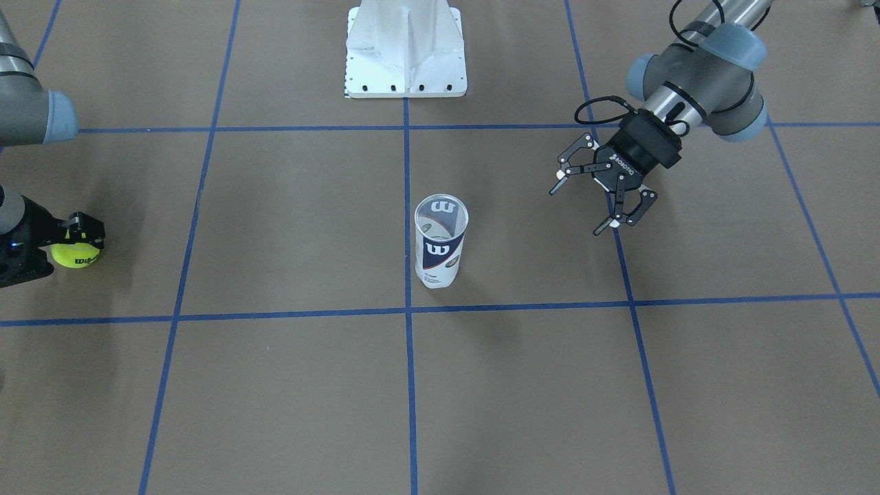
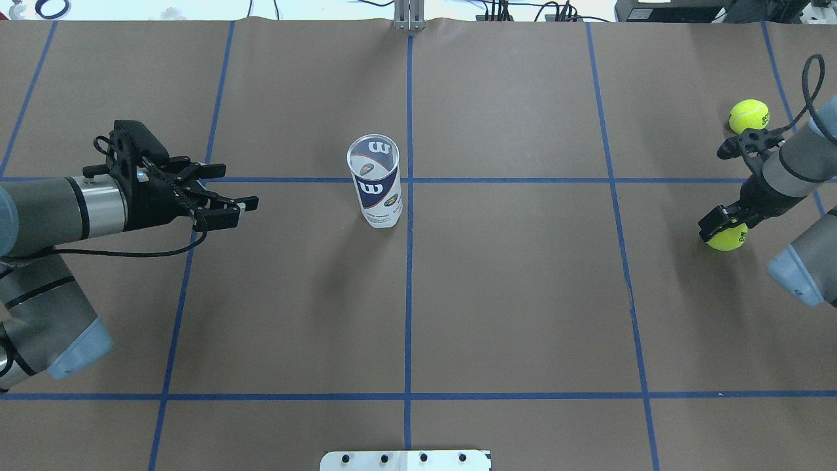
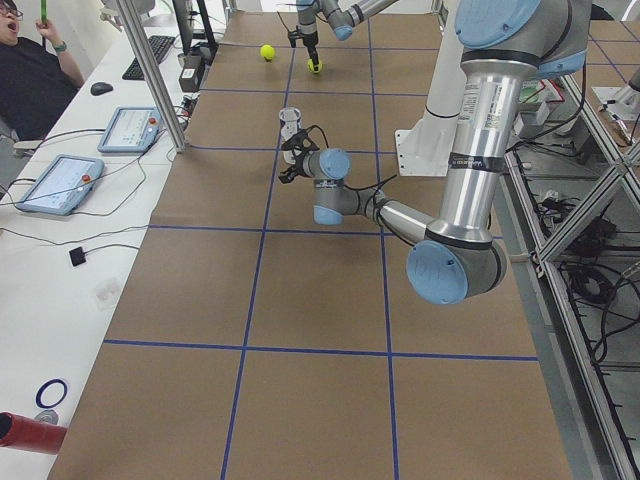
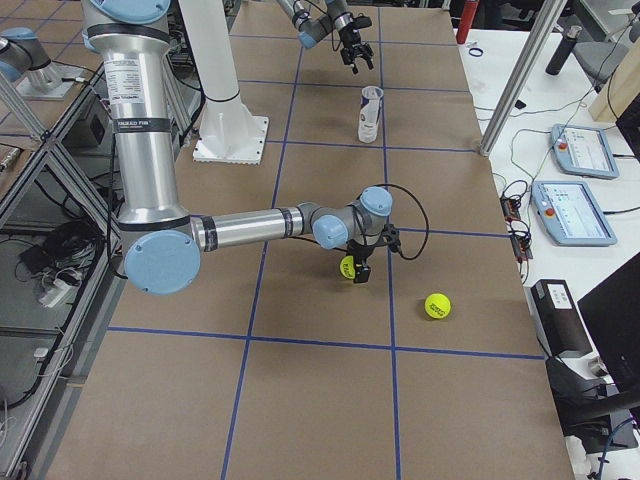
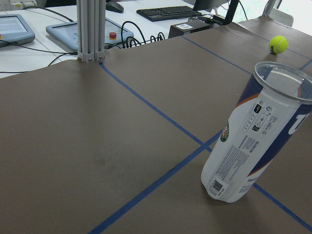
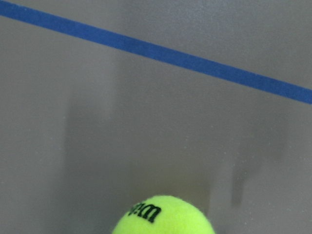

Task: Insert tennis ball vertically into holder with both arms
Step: 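Lift the ball with the right gripper while the left gripper approaches the can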

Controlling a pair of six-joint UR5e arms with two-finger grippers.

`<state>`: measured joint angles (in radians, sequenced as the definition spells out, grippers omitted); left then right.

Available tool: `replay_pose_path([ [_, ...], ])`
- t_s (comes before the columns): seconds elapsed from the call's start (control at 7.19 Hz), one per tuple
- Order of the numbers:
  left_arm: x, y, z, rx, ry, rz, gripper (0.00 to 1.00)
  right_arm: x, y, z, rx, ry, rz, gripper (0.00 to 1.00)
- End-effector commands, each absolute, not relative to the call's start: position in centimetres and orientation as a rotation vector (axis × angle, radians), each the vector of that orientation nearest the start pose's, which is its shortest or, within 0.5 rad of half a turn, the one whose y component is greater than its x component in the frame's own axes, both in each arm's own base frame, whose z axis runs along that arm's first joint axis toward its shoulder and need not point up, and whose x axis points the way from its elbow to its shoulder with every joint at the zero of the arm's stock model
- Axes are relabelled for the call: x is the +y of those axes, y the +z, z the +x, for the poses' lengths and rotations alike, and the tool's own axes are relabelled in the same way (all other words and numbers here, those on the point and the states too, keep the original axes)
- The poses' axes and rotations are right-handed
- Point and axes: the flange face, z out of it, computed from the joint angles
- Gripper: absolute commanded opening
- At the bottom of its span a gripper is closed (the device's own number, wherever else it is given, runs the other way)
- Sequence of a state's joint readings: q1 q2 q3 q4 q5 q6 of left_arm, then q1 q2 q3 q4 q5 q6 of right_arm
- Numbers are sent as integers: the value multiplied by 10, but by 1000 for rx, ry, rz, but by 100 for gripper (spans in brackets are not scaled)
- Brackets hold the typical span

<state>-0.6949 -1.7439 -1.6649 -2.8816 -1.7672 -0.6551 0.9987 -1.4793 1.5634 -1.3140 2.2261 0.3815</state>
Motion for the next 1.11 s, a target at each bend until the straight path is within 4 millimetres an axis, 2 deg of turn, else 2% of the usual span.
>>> replay_pose_path([
  [0.0, -439, 377, 348, 1206, 328, 1032, 99, -503, 591, -240, -734, -292, -7, 92],
  [0.14, -439, 377, 348, 1206, 328, 1032, 99, -503, 589, -241, -740, -296, -7, 37],
  [0.28, -439, 377, 348, 1207, 326, 1031, 99, -503, 587, -241, -742, -304, -1, 0],
  [0.56, -449, 373, 360, 1207, 329, 1035, 99, -504, 554, -235, -775, -319, 58, 0],
  [0.7, -456, 365, 369, 1213, 328, 1041, 99, -507, 521, -214, -809, -296, 101, 0],
  [0.83, -452, 360, 378, 1224, 343, 1039, 99, -513, 507, -190, -871, -264, 105, 0],
  [0.97, -439, 344, 405, 1262, 379, 1038, 99, -517, 495, -174, -909, -251, 123, 0],
])
